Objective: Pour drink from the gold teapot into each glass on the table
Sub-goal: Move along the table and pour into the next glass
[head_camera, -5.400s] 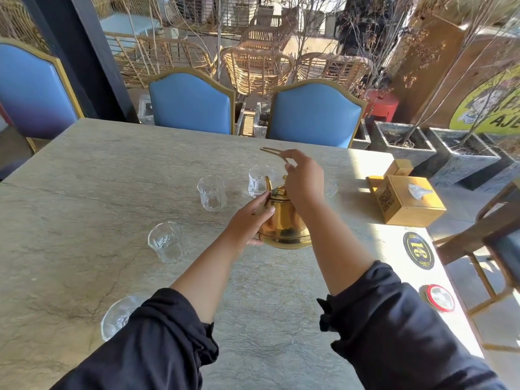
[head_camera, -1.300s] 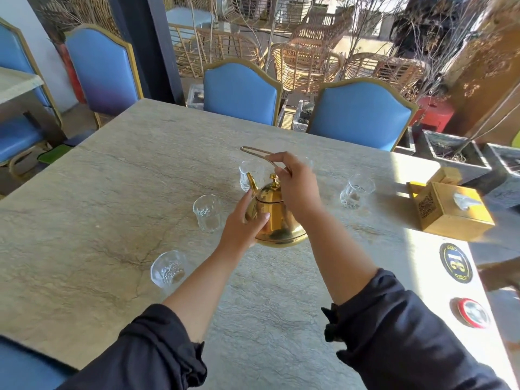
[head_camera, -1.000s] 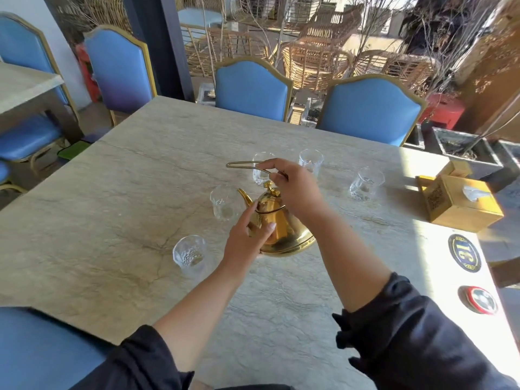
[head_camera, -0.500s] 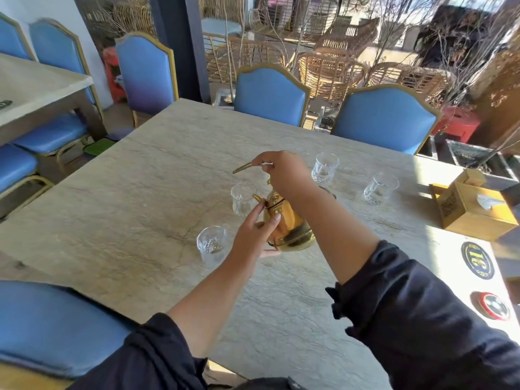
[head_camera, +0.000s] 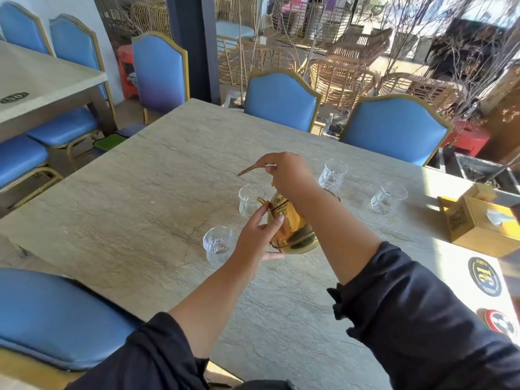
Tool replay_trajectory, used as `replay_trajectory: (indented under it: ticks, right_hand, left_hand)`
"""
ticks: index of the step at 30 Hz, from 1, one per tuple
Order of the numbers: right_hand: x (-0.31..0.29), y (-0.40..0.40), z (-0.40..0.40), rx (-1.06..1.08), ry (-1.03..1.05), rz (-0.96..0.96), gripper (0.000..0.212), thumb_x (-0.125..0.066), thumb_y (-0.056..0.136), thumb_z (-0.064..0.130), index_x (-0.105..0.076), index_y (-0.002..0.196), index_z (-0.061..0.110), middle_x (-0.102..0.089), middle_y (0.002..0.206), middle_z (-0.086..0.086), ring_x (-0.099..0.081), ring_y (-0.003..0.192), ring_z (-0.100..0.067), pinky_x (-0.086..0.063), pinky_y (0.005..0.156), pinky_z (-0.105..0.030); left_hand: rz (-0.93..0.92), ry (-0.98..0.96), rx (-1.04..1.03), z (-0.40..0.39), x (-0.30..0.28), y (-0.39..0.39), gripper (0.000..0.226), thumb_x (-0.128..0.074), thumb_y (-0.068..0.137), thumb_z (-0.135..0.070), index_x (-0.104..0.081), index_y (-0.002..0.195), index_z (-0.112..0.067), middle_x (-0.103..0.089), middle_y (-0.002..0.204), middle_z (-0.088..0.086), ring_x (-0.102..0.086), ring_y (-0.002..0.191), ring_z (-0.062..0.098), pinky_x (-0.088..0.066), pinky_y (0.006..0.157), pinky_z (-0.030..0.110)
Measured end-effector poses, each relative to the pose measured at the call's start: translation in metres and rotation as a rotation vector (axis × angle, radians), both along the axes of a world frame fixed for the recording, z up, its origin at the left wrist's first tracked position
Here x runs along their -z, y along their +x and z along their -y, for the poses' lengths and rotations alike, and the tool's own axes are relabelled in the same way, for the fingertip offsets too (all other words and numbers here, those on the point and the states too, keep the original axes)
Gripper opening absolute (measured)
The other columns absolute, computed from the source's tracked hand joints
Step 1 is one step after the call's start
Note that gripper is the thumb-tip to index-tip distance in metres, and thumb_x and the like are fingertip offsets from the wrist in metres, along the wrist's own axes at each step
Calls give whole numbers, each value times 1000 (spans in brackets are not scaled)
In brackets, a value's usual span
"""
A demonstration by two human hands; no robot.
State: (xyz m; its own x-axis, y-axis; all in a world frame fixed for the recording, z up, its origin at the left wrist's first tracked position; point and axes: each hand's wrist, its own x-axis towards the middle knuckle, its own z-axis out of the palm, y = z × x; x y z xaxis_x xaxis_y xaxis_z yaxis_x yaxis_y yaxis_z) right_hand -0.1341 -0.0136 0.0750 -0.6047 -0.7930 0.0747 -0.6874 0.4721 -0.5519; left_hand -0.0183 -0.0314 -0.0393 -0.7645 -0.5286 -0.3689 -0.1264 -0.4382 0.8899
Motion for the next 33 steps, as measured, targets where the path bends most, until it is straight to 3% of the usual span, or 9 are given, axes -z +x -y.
replay_trajectory:
  ticks: [4, 10, 14, 19, 23, 30, 33]
  right_hand:
    - [-1, -1, 2, -8, 0, -15, 36, -46, 94, -1, -67, 111, 22, -64, 115, -15, -67, 82, -30, -56, 69, -38]
    - [0, -2, 5, -7, 33, -18, 43, -43, 92, -6, -67, 111, 24, -65, 111, -9, -57, 70, -16, -47, 53, -25]
    - [-3, -1, 6, -7, 39, -12, 45, -43, 91, -8, -67, 112, 24, -65, 111, -10, -57, 72, -18, -41, 47, -22]
    - [-7, 1, 6, -13, 57, -18, 51, -41, 87, -13, -66, 113, 23, -65, 107, -10, -50, 62, -12, -35, 42, -19]
    - [-7, 1, 6, -7, 58, -37, 42, -44, 92, -6, -67, 112, 23, -65, 110, -11, -55, 67, -20, -35, 42, -21]
    - [-8, 2, 7, -3, 64, -45, 40, -44, 93, -5, -67, 112, 22, -65, 110, -13, -55, 63, -20, -36, 42, -22]
    - [-9, 2, 8, -10, 76, -57, 40, -44, 93, -5, -66, 113, 21, -66, 113, -12, -62, 75, -24, -42, 48, -26]
  left_hand:
    - [-1, 2, -15, 0, -2, 0, 44, -75, 87, -34, -56, 122, -52, -75, 94, -11, -67, 108, 25, -64, 69, 50]
    - [0, 6, -17, 0, -5, 1, 41, -75, 87, -34, -57, 117, -55, -69, 106, -6, -65, 108, 25, -64, 67, 48]
    - [-6, 2, -13, 0, -6, 2, 40, -75, 87, -34, -57, 118, -53, -71, 109, -2, -66, 112, 29, -63, 69, 49]
    - [-14, 21, -3, 1, -6, 2, 35, -75, 87, -34, -59, 107, -58, -73, 102, -7, -67, 109, 27, -63, 65, 46]
    - [-16, 37, 7, 2, -4, 1, 36, -74, 88, -33, -58, 108, -57, -77, 81, -18, -68, 103, 22, -63, 63, 45]
    - [-4, 49, 7, 3, -5, 2, 35, -76, 87, -32, -60, 108, -56, -75, 88, -16, -67, 100, 23, -63, 61, 45]
    - [0, 47, 16, 5, -4, 2, 38, -74, 88, -32, -58, 115, -52, -76, 84, -16, -67, 95, 20, -62, 60, 44]
